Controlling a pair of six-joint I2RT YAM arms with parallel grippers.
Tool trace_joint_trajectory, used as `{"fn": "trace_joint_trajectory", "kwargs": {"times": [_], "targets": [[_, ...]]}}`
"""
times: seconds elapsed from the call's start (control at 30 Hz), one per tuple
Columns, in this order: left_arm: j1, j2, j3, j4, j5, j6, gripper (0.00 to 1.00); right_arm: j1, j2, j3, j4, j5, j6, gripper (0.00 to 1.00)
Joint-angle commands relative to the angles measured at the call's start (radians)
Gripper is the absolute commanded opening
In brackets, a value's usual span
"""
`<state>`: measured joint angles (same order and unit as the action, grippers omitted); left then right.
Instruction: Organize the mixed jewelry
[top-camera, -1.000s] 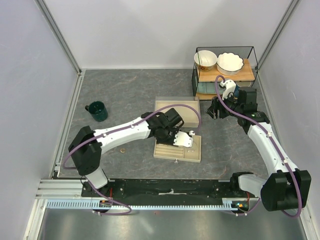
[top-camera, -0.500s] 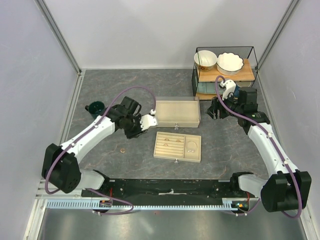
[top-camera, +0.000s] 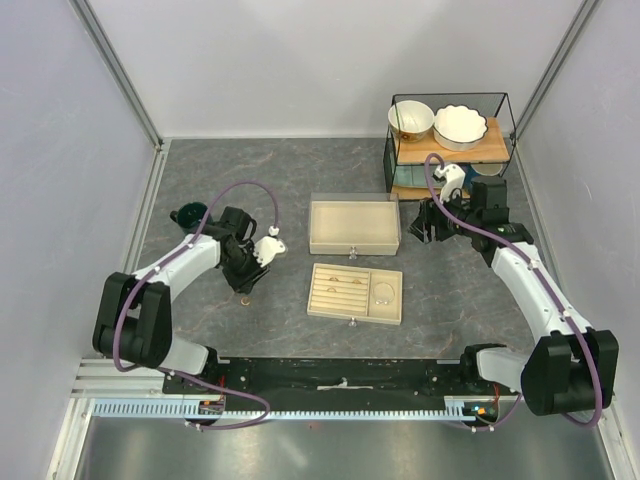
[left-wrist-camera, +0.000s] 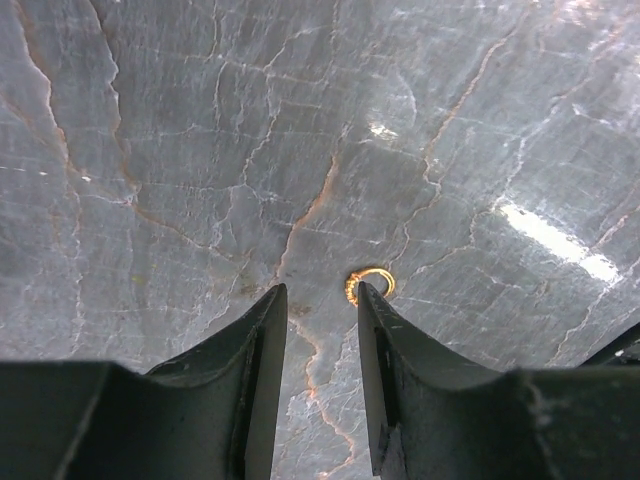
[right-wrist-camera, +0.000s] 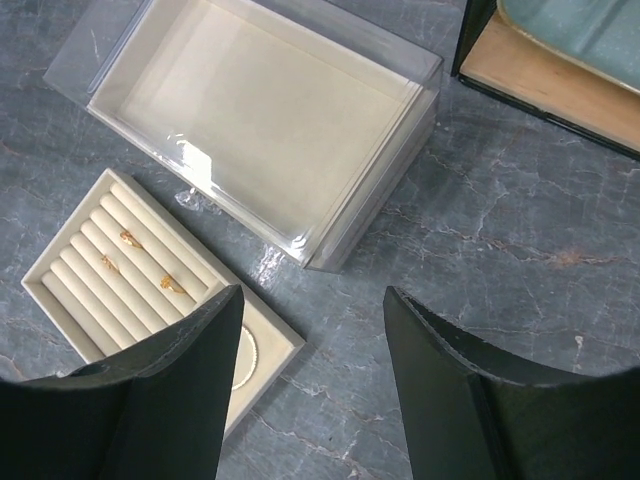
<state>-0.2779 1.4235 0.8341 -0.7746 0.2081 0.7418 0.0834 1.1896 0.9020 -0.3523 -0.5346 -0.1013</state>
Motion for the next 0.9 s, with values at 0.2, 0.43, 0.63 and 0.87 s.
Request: {"fn": "trace_joint_trajectory", "kwargs": {"times": [0.2,0.43,0.63,0.87], "targets": [[0.036,0.043,-0.010,0.060,-0.032,-0.084,0.41,0.016,-0.012,-0.020,0.039,-0.013,-0.011,0.66],[0.049,0.026,-0.033,0.046,-0.024,-0.078,0.41,0.016,-0.004,-0.015,0.033,-0.013,-0.008,0.65],[0.052,0.008,-0.043,0.032,-0.013,-0.087,0.41,0.016,-0.004,-0.015,0.033,-0.013,-0.009,0.65],[0.052,0.023,-0.062,0.038,-0.009,-0.098,0.39,0.015,-0.005,-0.017,0.032,-0.008,-0.012,0.65]]}}
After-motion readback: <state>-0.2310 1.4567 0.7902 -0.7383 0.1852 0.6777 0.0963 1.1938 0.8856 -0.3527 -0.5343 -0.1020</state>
